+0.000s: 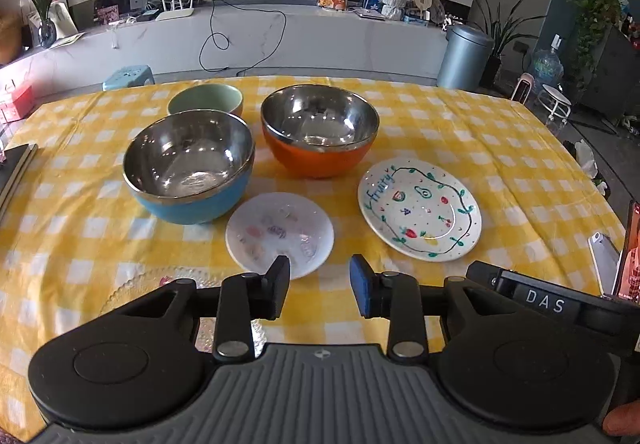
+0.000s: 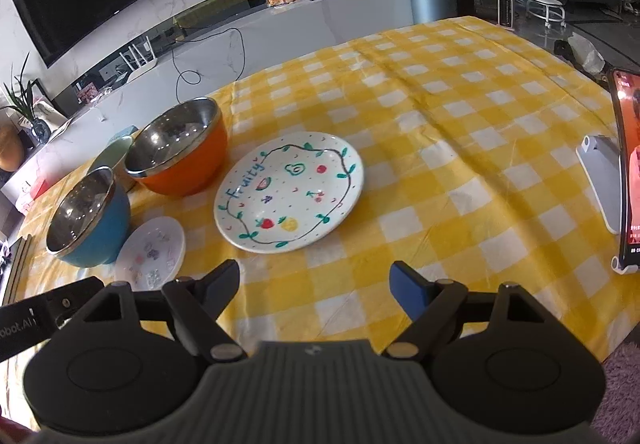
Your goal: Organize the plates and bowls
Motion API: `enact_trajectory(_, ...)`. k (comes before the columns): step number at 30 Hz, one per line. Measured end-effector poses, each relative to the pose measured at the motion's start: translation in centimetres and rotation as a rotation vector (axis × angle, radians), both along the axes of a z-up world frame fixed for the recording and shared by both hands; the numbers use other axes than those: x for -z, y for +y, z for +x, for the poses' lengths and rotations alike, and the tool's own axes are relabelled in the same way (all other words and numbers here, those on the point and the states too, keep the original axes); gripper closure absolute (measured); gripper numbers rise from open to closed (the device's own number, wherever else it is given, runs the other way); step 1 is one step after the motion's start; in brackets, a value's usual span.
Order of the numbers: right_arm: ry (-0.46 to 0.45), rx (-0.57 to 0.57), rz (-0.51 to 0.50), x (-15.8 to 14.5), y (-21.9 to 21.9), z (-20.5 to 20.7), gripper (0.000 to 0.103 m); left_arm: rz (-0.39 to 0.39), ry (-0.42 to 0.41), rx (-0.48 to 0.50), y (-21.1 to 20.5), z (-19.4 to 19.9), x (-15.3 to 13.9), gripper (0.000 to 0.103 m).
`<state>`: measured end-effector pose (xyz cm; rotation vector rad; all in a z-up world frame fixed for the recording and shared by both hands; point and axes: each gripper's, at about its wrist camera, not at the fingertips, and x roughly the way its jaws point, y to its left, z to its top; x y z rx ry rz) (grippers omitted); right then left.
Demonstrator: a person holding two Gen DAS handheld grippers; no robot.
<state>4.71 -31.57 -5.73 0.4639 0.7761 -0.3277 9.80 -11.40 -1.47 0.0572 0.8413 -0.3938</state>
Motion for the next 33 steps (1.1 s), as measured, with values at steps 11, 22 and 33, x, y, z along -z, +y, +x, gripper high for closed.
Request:
enact_trajectory(11, 0.013, 0.039, 0.041, 0.7, -3.5, 4.0, 0.036, -0.043, 0.085, -0.027, -3.7, 4.7, 1.7, 0.063)
enact_trajectory(22, 0.002, 0.052, 0.110, 2.8, -6.9, 7.1, 0.056, -0.053, 0.111, -0.010, -5.8, 8.0, 4.3, 0.061)
enact_trajectory(33, -0.041, 0.061, 0.137, 4.7, -7.8, 7.4, 0.075, -0.082, 0.100, 0.011, -5.6, 9.2, 6.3, 0.061)
